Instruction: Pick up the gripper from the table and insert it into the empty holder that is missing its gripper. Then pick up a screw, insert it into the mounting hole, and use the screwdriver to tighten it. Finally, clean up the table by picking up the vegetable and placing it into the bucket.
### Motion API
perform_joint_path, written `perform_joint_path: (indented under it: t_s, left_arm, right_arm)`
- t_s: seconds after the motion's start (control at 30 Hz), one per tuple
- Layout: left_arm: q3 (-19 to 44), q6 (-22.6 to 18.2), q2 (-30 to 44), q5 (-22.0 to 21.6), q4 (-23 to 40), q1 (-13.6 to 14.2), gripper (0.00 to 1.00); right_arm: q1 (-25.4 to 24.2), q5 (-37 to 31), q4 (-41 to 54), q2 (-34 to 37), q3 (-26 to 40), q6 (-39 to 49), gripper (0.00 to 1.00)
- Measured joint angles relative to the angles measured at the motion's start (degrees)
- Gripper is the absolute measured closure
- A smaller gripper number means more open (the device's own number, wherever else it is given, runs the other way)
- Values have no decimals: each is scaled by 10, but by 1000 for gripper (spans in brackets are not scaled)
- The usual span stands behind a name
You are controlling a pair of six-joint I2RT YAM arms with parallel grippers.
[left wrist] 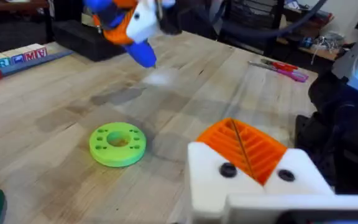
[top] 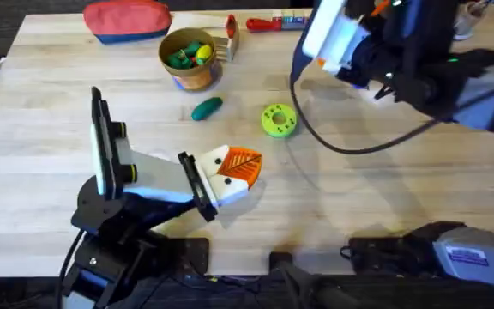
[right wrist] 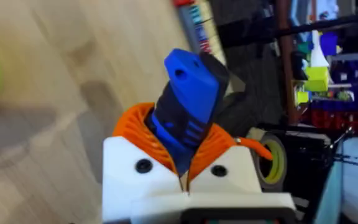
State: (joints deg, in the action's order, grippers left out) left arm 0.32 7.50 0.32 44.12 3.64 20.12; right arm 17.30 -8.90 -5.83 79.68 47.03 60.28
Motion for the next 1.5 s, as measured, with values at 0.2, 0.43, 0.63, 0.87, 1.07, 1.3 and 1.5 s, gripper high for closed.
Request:
perform_joint_path:
  t_s: [0.2, 0.43, 0.63, 0.87, 1.07, 1.3, 1.5]
  left_arm:
    - [0, 0, 0, 0, 0, 0, 984]
    - [0, 0, 0, 0, 0, 0, 978]
    - [0, 0, 0, 0, 0, 0, 949]
    - [0, -3, 0, 0, 0, 0, 738]
    - [0, 0, 0, 0, 0, 0, 11]
    - [0, -1, 0, -6, 0, 0, 1]
    - [1, 30, 0, -52, -2, 0, 4]
  right_arm:
    - [2, -37, 2, 93, 0, 109, 995]
    - [13, -53, 48, 141, 0, 157, 831]
    - [24, -59, 69, 142, 13, 152, 139]
    - [31, -73, 89, 138, 19, 97, 11]
    - [32, -77, 132, 119, 20, -18, 11]
    - [33, -68, 276, 87, 62, -172, 11]
    - [33, -65, 371, 75, 130, -293, 10]
